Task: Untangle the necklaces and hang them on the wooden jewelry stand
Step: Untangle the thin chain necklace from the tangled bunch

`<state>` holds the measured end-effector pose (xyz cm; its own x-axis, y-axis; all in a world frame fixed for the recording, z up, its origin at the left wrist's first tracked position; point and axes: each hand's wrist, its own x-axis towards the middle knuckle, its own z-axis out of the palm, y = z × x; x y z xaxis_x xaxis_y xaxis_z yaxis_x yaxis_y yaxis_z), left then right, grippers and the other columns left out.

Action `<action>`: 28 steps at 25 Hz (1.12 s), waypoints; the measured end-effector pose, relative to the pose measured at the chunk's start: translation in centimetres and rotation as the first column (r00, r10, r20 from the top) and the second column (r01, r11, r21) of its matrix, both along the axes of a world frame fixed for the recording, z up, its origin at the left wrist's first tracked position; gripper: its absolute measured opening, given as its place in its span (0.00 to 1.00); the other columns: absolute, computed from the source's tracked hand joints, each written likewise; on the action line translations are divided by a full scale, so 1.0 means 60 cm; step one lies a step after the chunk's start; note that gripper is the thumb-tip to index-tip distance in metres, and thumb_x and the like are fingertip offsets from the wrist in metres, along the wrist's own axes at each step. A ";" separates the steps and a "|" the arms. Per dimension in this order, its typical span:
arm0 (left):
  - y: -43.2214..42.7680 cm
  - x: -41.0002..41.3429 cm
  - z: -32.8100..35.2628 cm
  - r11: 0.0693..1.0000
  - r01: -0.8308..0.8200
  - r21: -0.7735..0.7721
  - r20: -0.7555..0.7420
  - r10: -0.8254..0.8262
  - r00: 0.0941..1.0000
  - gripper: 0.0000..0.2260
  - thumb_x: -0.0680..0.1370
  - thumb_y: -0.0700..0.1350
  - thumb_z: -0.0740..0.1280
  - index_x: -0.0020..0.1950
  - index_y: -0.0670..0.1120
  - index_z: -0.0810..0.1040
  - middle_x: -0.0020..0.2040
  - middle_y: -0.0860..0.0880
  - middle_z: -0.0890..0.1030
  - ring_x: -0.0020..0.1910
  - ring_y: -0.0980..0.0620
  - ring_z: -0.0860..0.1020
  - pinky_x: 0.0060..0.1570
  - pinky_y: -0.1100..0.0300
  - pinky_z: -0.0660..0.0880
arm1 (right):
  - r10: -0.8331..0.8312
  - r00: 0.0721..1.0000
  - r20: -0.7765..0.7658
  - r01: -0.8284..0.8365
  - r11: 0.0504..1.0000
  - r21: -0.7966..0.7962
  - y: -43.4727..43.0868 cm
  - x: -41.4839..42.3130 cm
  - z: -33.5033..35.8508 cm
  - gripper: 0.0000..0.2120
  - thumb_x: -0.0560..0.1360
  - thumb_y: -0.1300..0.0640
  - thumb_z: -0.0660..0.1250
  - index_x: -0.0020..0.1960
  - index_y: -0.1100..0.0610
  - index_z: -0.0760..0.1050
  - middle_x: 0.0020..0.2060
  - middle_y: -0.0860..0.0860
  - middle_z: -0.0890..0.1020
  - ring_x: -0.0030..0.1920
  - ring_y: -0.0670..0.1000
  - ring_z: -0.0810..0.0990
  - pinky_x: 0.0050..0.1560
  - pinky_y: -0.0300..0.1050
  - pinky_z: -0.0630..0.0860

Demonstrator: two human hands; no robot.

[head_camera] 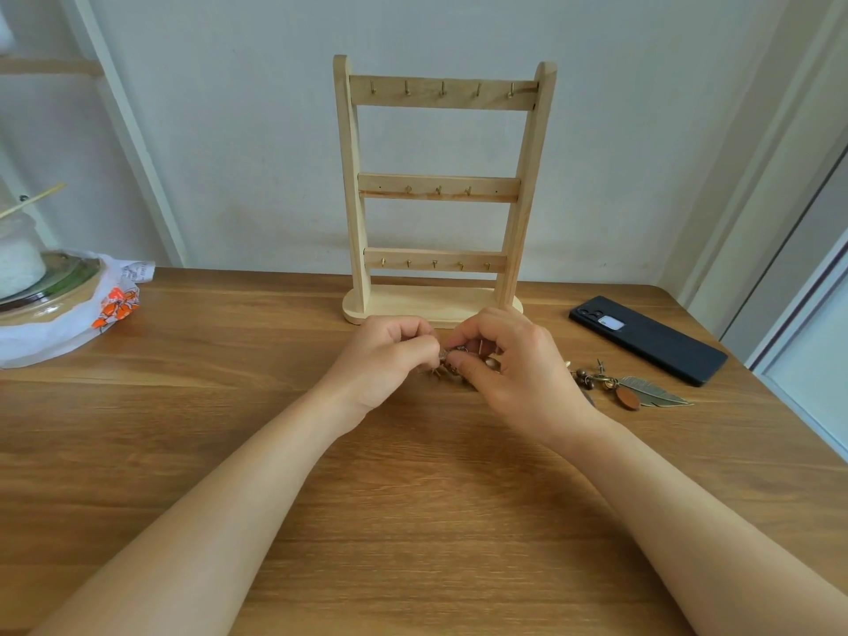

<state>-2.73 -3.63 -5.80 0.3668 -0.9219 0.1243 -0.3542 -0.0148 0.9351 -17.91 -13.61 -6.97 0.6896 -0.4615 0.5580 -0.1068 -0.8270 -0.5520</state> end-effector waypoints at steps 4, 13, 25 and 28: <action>-0.001 -0.003 0.003 1.000 -0.011 0.009 -0.103 0.012 0.995 0.07 0.73 0.38 0.64 0.34 0.43 0.74 0.29 0.53 0.69 0.31 0.57 0.67 0.36 0.61 0.64 | -0.013 1.000 -0.019 0.012 0.999 -0.041 -0.002 0.002 -0.002 0.04 0.75 0.60 0.74 0.48 0.52 0.82 0.39 0.44 0.77 0.44 0.47 0.74 0.43 0.34 0.69; -0.004 -0.006 -0.007 0.999 0.020 -0.039 -0.108 -0.024 0.994 0.10 0.78 0.36 0.63 0.37 0.43 0.77 0.31 0.53 0.78 0.34 0.59 0.74 0.40 0.62 0.69 | -0.036 0.999 0.016 0.035 0.999 0.033 -0.006 0.001 -0.005 0.03 0.76 0.58 0.71 0.46 0.51 0.82 0.38 0.45 0.78 0.43 0.48 0.75 0.44 0.45 0.74; 0.001 0.008 -0.015 0.959 -0.028 -0.283 0.286 0.112 0.952 0.06 0.74 0.39 0.76 0.47 0.49 0.85 0.41 0.56 0.85 0.43 0.54 0.82 0.40 0.63 0.77 | -0.022 1.000 -0.011 0.024 0.987 0.159 -0.008 -0.005 0.001 0.03 0.78 0.57 0.70 0.47 0.54 0.82 0.36 0.45 0.78 0.37 0.43 0.73 0.39 0.35 0.68; 0.003 0.010 -0.012 0.964 -0.026 -0.265 0.344 0.120 0.931 0.06 0.73 0.40 0.76 0.44 0.52 0.85 0.40 0.56 0.84 0.43 0.52 0.81 0.41 0.61 0.76 | 0.006 1.000 -0.023 -0.002 0.984 0.179 -0.010 -0.005 0.001 0.03 0.78 0.58 0.70 0.49 0.54 0.83 0.37 0.45 0.79 0.38 0.44 0.74 0.40 0.34 0.69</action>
<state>-2.14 -3.48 -6.55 0.3204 -0.8151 0.4827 -0.6689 0.1662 0.7246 -18.19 -14.22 -6.93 0.7036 -0.5498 0.4502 -0.1184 -0.7154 -0.6886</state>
